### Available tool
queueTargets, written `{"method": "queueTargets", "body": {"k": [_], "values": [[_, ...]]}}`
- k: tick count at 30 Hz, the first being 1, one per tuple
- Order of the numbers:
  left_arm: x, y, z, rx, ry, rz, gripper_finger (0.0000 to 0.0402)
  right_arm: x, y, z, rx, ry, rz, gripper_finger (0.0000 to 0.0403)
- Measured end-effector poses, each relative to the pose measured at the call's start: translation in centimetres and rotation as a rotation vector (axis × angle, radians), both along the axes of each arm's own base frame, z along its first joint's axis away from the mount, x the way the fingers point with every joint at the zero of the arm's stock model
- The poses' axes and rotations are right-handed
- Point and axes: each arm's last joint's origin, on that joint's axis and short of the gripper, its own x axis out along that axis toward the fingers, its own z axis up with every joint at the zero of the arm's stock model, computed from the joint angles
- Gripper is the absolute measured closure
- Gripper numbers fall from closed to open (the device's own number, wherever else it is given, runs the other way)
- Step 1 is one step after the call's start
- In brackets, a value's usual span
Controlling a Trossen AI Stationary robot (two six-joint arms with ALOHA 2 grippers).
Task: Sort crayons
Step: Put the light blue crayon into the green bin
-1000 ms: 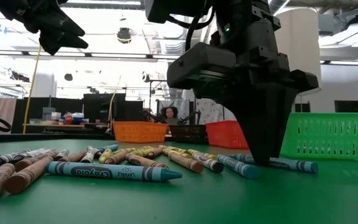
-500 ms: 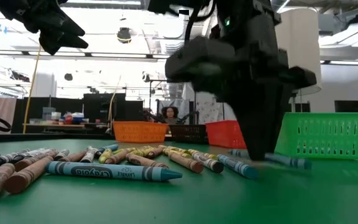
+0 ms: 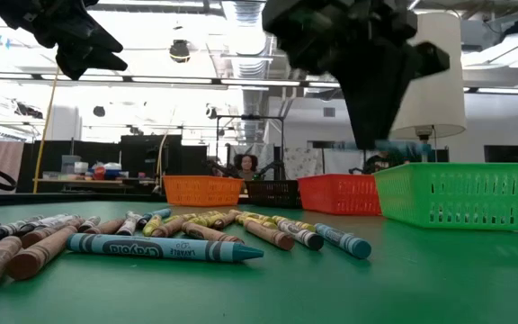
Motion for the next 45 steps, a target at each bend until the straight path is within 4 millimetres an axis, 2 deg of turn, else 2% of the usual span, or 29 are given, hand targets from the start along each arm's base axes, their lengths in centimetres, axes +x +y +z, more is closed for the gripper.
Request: {"method": "queueTargets", "body": {"k": [13,20,25,29,35,40,45], "values": [[0.0,0.0,0.0,-0.004,0.0,0.002,0.0221,-4.3,-4.4,7.4,-0.201,-0.113,-0.006,0.0401],[0.0,0.0,0.0,-0.006,-0.001,0.002,0.0221,-7.4,-6.2,10.0,-0.36,-0.094,-0.092,0.0401],[0.0,0.0,0.0,-0.007,-0.001,0.002,0.0221,-9.2,-6.8,10.9,-0.372,-0.13,-0.117,0.0401],[0.0,0.0,0.0,-0.007,-0.001,0.002,0.0221,-11.0,-7.3,10.6,-0.366,-0.138,-0.172,0.0401],[0.0,0.0,0.0,-0.007,-0.002,0.002,0.0221,-13.5,-8.0,8.9,-0.341,-0.126,-0.301,0.0401],[0.0,0.0,0.0,-0.007,-0.002,0.003,0.0221,-13.9,-8.1,7.3,-0.306,-0.173,-0.346,0.0401],[0.0,0.0,0.0,-0.006,-0.003,0.002,0.0221,-13.3,-7.9,4.3,-0.266,-0.173,-0.353,0.0401]]}}
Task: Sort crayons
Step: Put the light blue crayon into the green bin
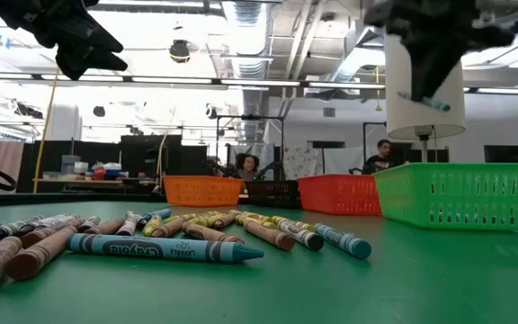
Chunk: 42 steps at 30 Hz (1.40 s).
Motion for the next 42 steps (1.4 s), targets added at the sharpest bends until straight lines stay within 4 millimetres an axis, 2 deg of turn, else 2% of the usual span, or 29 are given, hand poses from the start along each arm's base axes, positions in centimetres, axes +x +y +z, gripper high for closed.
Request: {"method": "queueTargets", "body": {"k": [6,19,25,33,38,42], "values": [[0.0,0.0,0.0,0.0,0.0,0.0,0.0221,0.5,0.1,-3.1,0.072,-0.044,-0.042,0.0401],[0.0,0.0,0.0,0.006,0.003,-0.008,0.0221,0.9,0.4,-7.0,0.177,-0.126,-0.029,0.0401],[0.0,0.0,0.0,0.009,0.004,-0.008,0.0221,0.7,0.4,-7.4,0.175,-0.112,-0.02,0.0394],[0.0,0.0,0.0,0.026,0.008,-0.013,0.0221,0.7,0.4,-7.4,0.188,-0.1,0.007,0.0332],[0.0,0.0,0.0,0.026,0.008,-0.014,0.0221,0.7,0.4,-7.4,0.185,-0.103,0.006,0.0312],[0.0,0.0,0.0,0.035,0.009,-0.016,0.0221,1.8,0.1,-7.1,0.187,-0.221,-0.03,0.031]]}}
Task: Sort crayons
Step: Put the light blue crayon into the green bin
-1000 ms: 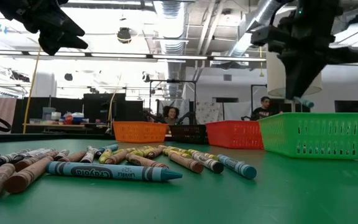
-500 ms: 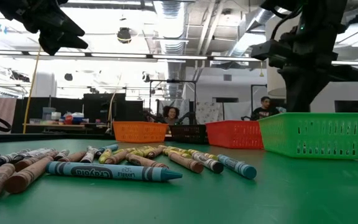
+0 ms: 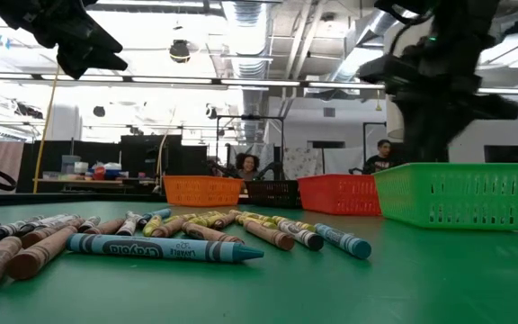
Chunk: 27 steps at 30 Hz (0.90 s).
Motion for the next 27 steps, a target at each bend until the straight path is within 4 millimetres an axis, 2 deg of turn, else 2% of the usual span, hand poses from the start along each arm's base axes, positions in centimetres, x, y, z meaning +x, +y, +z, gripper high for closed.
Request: {"method": "queueTargets", "body": {"k": [4,8,11,13,17,21,27], "values": [[0.0,0.0,0.1,-0.003,-0.016,0.0,0.0221,2.4,-0.5,1.2,0.0,-0.236,0.073,0.031],[0.1,0.0,0.2,-0.017,-0.028,0.004,0.0221,4.9,-0.6,3.8,-0.049,-0.576,0.199,0.031],[0.1,0.0,0.2,-0.033,-0.031,0.008,0.0221,6.0,-0.5,6.0,-0.143,-0.811,0.281,0.031],[0.1,-0.1,0.2,-0.048,-0.032,-0.002,0.0221,6.2,-0.5,6.8,-0.217,-0.879,0.313,0.031],[0.1,-0.1,0.2,-0.062,-0.029,-0.029,0.0221,5.9,-0.3,6.2,-0.292,-0.795,0.293,0.031],[0.1,-0.2,0.2,-0.065,-0.028,-0.037,0.0221,6.0,-0.7,4.6,-0.271,-0.683,0.244,0.031],[0.3,-0.2,0.1,-0.059,-0.018,-0.03,0.0221,8.0,-1.0,2.5,-0.277,-0.541,0.247,0.031]]}}
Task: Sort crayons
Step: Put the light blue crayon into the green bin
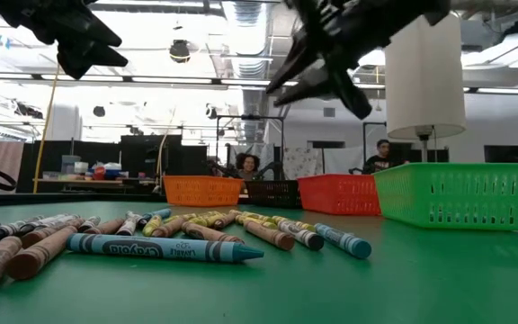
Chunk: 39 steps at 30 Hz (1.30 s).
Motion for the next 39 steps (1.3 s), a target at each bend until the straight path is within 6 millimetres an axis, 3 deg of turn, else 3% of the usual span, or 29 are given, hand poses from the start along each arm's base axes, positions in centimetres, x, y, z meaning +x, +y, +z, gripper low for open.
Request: {"method": "queueTargets", "body": {"k": [7,14,21,30,39], "values": [[0.4,-0.1,-0.3,0.006,0.024,0.001,0.0221,3.1,-0.7,-1.2,0.068,0.289,0.072,0.031],[0.9,-0.1,-0.7,0.022,0.062,0.02,0.0221,5.7,-1.0,-0.8,0.052,0.5,0.075,0.031],[1.2,-0.2,-0.9,0.027,0.075,0.021,0.0221,8.9,-1.0,-0.4,0.01,0.475,0.11,0.031],[1.2,-0.2,-0.9,0.027,0.073,0.027,0.0221,13.6,-1.2,-2.8,-0.037,0.476,0.145,0.031],[0.9,-0.4,-0.7,-0.009,0.064,-0.054,0.0221,16.2,-0.5,-4.5,-0.035,0.471,0.152,0.031]]}}
